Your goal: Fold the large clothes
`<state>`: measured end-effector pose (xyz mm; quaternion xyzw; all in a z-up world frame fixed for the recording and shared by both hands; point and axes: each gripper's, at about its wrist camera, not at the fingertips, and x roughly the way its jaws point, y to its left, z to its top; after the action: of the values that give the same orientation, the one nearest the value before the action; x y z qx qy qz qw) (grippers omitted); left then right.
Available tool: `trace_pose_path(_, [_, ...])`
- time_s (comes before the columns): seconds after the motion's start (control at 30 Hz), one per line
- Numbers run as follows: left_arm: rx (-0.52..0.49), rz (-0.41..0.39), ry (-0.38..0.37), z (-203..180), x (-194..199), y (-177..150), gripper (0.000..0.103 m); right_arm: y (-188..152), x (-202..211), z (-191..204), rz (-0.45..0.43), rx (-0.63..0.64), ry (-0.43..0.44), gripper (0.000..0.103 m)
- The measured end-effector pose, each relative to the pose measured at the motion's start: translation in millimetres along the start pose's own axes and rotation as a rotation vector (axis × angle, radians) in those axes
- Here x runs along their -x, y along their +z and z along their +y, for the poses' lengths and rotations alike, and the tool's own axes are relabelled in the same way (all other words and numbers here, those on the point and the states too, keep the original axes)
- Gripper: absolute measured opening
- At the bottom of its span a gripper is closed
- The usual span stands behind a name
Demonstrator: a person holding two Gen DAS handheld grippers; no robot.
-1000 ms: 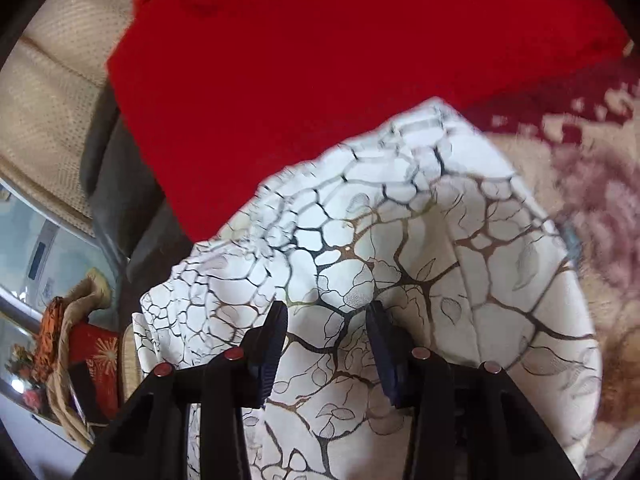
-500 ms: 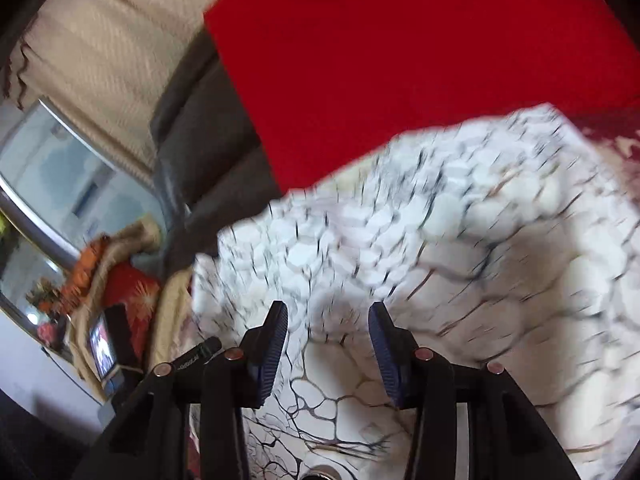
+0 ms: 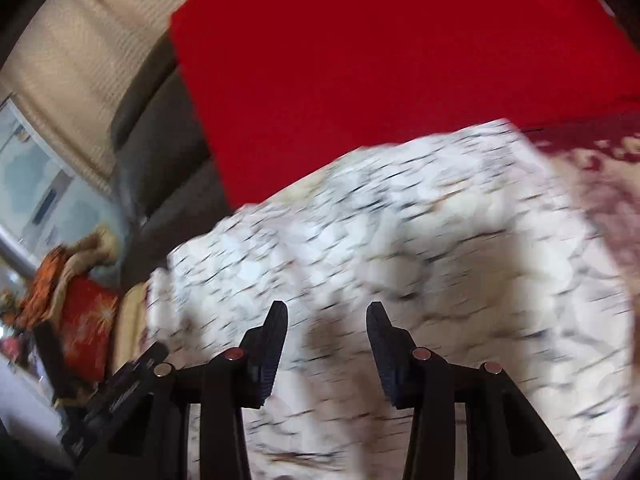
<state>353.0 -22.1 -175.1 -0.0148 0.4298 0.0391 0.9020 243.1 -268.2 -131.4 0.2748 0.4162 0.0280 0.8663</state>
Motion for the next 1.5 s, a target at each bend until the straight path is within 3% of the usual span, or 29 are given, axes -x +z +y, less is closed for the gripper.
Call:
trace_pose_path(0.1, [-0.032, 0.077, -0.005, -13.2, -19.5, -6.8, 0.091, 6.3, -3.8, -21.3, 0.004, -0.043, -0.130, 0.045])
trace_pose_path(0.2, [-0.071, 0.152, 0.023, -22.5, -41.0, -13.1, 0.092, 9.5, -15.1, -39.7, 0.061, -0.071, -0.124, 0.045])
trace_pose_path(0.43, [-0.082, 0.131, 0.051, -25.5, -40.8, -18.9, 0.098, 8.1, 12.4, -38.4, 0.035, -0.054, -0.083, 0.045])
trace_pose_path(0.63, [-0.105, 0.114, 0.066, -33.3, -33.4, -35.1, 0.101, -16.8, 46.8, -47.6, 0.036, 0.005, -0.121, 0.045])
trace_pose_path(0.73, [-0.114, 0.150, 0.028, -32.2, -19.5, -39.9, 0.100, -36.1, 44.4, -50.2, 0.053, 0.073, -0.147, 0.045])
trace_pose_path(0.87, [-0.100, 0.082, -0.024, -16.3, 26.2, -45.1, 0.100, -42.9, 41.1, -37.5, 0.016, 0.175, -0.208, 0.045])
trace_pose_path(0.93, [-0.075, 0.037, -0.037, 1.4, 45.6, -55.8, 0.100, -46.3, 47.4, -34.0, -0.021, 0.188, -0.209, 0.045])
trace_pose_path(1.07, [-0.020, -0.038, 0.036, 35.3, 68.3, -78.5, 0.100, -59.6, 70.5, -21.1, -0.110, 0.262, -0.245, 0.045])
trace_pose_path(1.13, [0.043, 0.004, 0.002, 55.5, 60.0, -84.0, 0.100, -66.0, 73.1, -17.6, -0.120, 0.284, -0.266, 0.045])
trace_pose_path(1.23, [0.125, 0.167, -0.035, 72.0, 22.8, -96.3, 0.100, -67.7, 52.6, -31.1, -0.001, 0.227, -0.287, 0.045])
trace_pose_path(1.3, [0.179, 0.239, -0.083, 80.8, 6.9, -98.3, 0.102, -66.1, 45.8, -35.3, 0.017, 0.211, -0.286, 0.045])
trace_pose_path(1.37, [0.219, 0.226, -0.111, 87.7, 9.6, -97.5, 0.102, -63.3, 52.6, -33.9, -0.007, 0.199, -0.268, 0.045])
trace_pose_path(1.5, [0.178, 0.158, -0.088, 86.7, 26.0, -97.5, 0.102, -52.8, 67.9, -48.6, -0.064, 0.109, -0.223, 0.045])
